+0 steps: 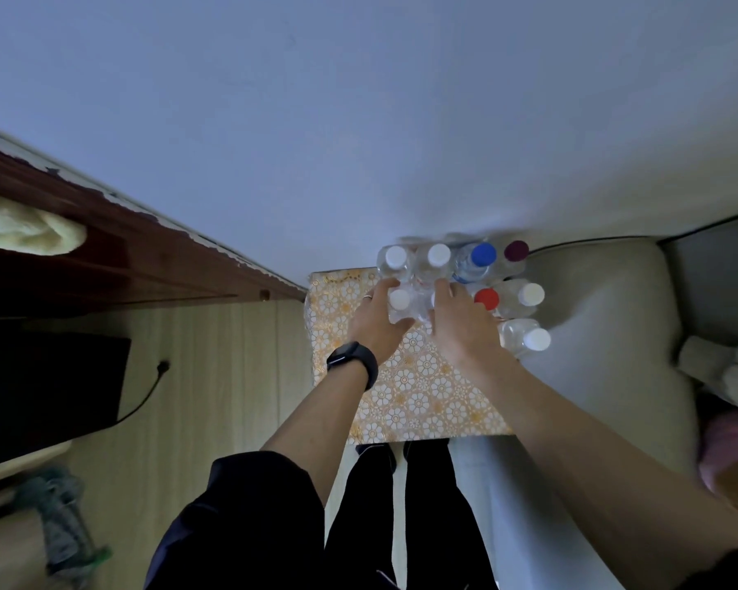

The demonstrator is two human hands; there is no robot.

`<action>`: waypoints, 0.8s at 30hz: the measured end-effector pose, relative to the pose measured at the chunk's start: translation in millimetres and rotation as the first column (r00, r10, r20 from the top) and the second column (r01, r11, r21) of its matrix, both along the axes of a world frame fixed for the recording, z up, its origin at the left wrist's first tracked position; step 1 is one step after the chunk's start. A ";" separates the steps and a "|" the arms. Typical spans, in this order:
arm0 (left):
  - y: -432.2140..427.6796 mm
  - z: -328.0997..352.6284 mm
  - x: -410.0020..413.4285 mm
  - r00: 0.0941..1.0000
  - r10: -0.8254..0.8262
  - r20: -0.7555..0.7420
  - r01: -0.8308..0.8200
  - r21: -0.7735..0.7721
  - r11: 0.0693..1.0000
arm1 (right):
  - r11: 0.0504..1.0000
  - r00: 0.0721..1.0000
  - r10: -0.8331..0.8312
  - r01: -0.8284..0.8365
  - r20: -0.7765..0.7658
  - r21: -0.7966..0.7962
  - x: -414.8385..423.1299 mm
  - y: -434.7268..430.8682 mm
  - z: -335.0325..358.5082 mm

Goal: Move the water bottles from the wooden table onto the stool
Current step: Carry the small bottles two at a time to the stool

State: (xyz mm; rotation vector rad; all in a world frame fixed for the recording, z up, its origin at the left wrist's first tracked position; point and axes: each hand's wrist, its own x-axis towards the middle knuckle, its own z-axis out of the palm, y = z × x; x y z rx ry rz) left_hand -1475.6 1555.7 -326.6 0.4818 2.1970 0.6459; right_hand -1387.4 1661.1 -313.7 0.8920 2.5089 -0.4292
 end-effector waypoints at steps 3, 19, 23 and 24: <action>0.1 18.9 -4.6 1.000 -0.019 0.020 0.019 0.018 1.000 | 0.998 0.999 -0.040 0.039 -0.020 -0.047 1.1 -2.5 20.0; -61.6 239.7 -24.4 0.953 -0.148 -0.263 0.191 0.147 0.971 | 0.996 0.949 -0.060 0.079 -0.310 0.049 41.9 -8.0 251.7; -86.5 280.0 -30.4 0.921 -0.083 -0.381 0.166 0.190 0.968 | 0.994 0.883 -0.020 0.070 -0.470 0.089 47.1 -18.3 302.8; -93.3 290.4 -31.6 0.915 -0.056 -0.401 0.148 0.203 0.968 | 0.993 0.866 0.006 0.052 -0.500 0.102 46.1 -20.3 314.8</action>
